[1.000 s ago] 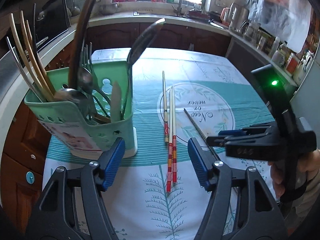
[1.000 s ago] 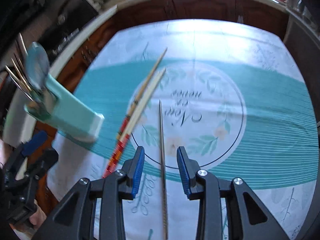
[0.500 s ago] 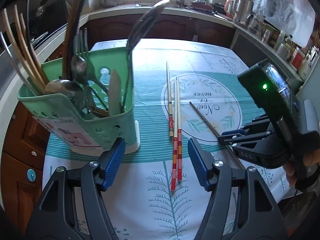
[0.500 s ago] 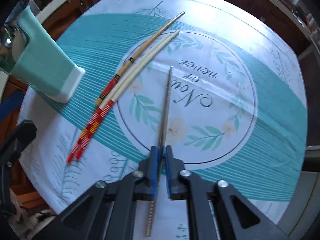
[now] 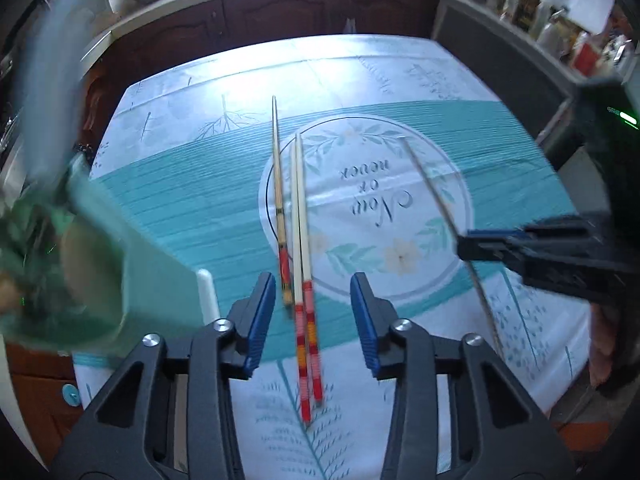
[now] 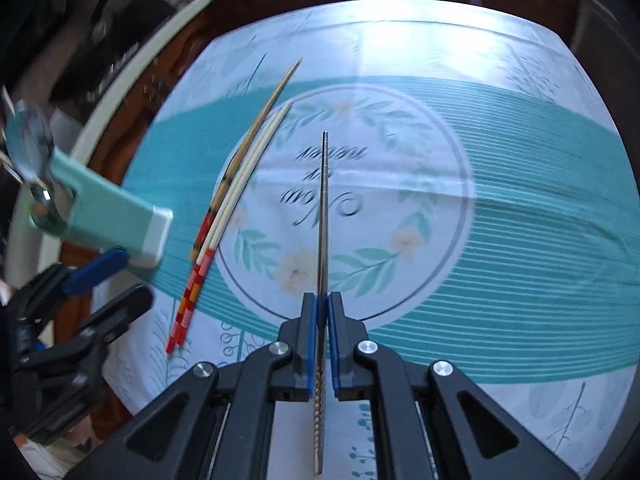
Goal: Organize utensils
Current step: 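Grasp the thin steel chopstick with the right gripper while the left grasps a red-banded chopstick, then lift both held chopsticks and carry them over the green holder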
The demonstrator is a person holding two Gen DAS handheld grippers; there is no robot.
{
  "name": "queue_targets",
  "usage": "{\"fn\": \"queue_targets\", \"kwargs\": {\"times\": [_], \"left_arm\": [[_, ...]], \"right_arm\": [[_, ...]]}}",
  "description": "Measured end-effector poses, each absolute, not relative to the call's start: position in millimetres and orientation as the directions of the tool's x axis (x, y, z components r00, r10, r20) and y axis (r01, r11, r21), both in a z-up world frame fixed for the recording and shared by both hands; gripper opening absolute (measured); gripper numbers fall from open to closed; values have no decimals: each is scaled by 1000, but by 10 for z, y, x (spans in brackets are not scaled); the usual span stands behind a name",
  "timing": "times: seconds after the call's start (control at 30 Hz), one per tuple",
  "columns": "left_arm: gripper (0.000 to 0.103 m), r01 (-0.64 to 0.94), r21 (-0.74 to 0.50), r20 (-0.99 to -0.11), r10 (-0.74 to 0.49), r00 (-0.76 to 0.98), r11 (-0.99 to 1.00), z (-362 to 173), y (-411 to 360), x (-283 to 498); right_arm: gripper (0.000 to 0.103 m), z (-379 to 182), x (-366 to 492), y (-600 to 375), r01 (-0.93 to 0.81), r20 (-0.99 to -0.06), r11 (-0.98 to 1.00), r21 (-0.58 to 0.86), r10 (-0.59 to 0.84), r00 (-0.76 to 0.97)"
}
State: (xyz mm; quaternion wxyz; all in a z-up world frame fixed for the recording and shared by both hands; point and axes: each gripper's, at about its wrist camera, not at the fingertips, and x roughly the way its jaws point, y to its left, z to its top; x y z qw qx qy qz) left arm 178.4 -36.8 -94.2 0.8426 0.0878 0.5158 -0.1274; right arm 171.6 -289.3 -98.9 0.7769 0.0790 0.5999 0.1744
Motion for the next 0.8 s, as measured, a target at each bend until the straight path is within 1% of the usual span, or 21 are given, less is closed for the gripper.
{"fn": "queue_targets", "kwargs": {"times": [0.1,0.17,0.23,0.27,0.33,0.4,0.5,0.8], "left_arm": [[34,293,105,-898,-36,439,950,-990,-528,2016],[31,292,119,-914,-10,406,949,-1042,-587,2212],[25,272,137,-932,31,362,953,-1115,-611,2409],[23,268,137,-938,37,346,954,-1136,-624,2476],[15,256,173,-943,86,321,951,-1210,-653,2639],[14,251,206,-940,120,319,946,-1251,-662,2750],[11,250,204,-946,125,298,946,-1303,-629,2854],[9,254,164,-968,105,230,953,-1520,-615,3129]], "right_arm": [[5,-976,1661,-3083,-144,-881,914,379,404,244],[5,-984,1652,-3145,-135,-870,906,402,423,253],[5,-1006,1671,-3213,-128,-862,900,417,436,257],[5,-1000,1678,-3207,-125,-860,898,422,440,259],[5,-1035,1708,-3223,-121,-851,891,439,455,261],[5,-998,1709,-3313,-117,-843,883,455,470,262],[5,-992,1712,-3376,-115,-829,871,478,490,269],[5,-977,1724,-3501,-119,-805,852,509,521,285]]}}
